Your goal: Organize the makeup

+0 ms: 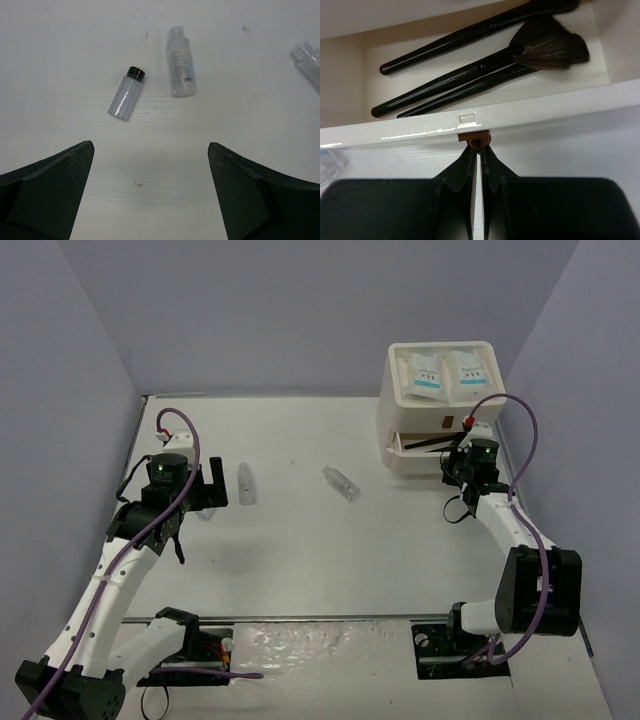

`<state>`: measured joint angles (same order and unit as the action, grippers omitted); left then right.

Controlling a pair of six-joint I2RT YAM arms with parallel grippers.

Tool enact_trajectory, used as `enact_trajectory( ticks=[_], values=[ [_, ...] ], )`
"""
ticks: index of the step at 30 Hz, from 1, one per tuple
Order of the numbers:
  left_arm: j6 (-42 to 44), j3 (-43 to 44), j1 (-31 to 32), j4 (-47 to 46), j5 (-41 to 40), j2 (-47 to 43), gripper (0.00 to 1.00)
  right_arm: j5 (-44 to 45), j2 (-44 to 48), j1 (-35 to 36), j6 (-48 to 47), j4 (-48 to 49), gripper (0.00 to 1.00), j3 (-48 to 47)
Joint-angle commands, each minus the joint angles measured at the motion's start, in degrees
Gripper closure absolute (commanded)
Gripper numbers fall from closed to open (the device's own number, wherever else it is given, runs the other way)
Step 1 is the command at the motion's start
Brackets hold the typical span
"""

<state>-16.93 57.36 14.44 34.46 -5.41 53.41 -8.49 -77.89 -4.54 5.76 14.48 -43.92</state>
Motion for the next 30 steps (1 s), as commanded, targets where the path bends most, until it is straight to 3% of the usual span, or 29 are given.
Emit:
enact_trajectory(
  ticks=[1, 8, 18, 30],
  values=[
    [0.2, 1.2, -0.5, -2.6, -0.7, 0.0, 0.03, -1.4, -0.9, -0.4, -0.8, 9.1, 1.00, -3.9],
    [0.0, 1.0, -0.5, -2.7, -0.7, 0.1, 0.03, -3.1, -3.4, -0.4, -0.7, 15.3, 0.97, -3.4],
    [-0.1, 1.0, -0.5, -2.7, -0.4, 0.5, 0.03, -3.9, -7.2, -0.4, -1.5, 20.3, 0.84, -4.2],
    [-0.2, 1.0, -0.5, -2.6, -0.3, 1.2, 0.03, -5.3, -11.5, -0.4, -1.7, 28.2, 0.54, -4.4]
  ],
)
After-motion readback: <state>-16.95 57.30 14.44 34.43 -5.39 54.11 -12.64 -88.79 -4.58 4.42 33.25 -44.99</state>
